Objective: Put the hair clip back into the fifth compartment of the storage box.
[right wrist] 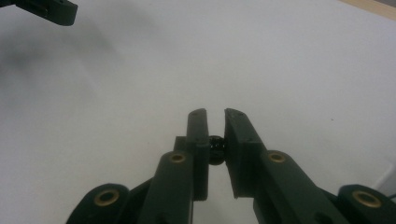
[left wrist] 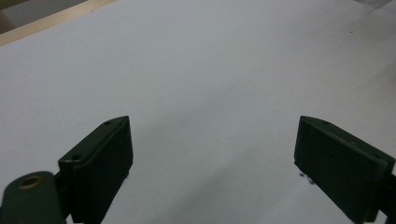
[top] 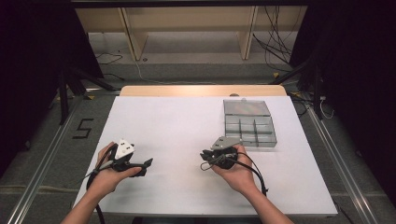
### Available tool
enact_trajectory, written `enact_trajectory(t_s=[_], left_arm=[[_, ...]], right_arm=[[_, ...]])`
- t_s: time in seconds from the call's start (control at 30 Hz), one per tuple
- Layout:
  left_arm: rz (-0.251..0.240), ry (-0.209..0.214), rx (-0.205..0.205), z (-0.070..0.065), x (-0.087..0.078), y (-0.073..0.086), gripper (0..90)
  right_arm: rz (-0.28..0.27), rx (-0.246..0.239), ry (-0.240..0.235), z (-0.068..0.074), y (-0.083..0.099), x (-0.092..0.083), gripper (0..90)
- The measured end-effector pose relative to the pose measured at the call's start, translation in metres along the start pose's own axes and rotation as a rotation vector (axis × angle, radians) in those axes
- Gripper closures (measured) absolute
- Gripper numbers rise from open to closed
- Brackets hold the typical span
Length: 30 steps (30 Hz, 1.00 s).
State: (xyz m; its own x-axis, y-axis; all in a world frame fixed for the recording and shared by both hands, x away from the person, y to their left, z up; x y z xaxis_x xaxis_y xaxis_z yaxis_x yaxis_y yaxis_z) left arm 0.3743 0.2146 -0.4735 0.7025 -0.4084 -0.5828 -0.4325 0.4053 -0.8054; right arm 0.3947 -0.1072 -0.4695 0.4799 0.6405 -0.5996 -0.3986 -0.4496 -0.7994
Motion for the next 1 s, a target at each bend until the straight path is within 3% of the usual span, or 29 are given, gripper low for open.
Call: enact_trajectory(t_s=[1.0], left_arm=[[0.000, 0.001, -0.001, 0.000, 0.000, 0.000, 11.1]], right_arm=[[-0.011, 0.026, 0.053, -0.020, 0.007, -0.022, 81.1]])
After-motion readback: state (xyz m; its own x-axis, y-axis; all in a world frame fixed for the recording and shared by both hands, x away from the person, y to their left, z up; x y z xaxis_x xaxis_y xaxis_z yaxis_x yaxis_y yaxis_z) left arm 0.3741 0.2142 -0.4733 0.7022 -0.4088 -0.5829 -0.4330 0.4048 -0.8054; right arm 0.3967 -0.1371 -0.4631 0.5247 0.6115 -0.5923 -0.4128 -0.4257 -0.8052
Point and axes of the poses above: each handheld gripper's, and its own axes: x roughly forward along the jaws, y roughly out of its underside, z roughly to its left, the point moved 2 cm from there along x, roughly forward along the jaws, and after that the axes turned 2 degrees about x, right-handed, at the moved point
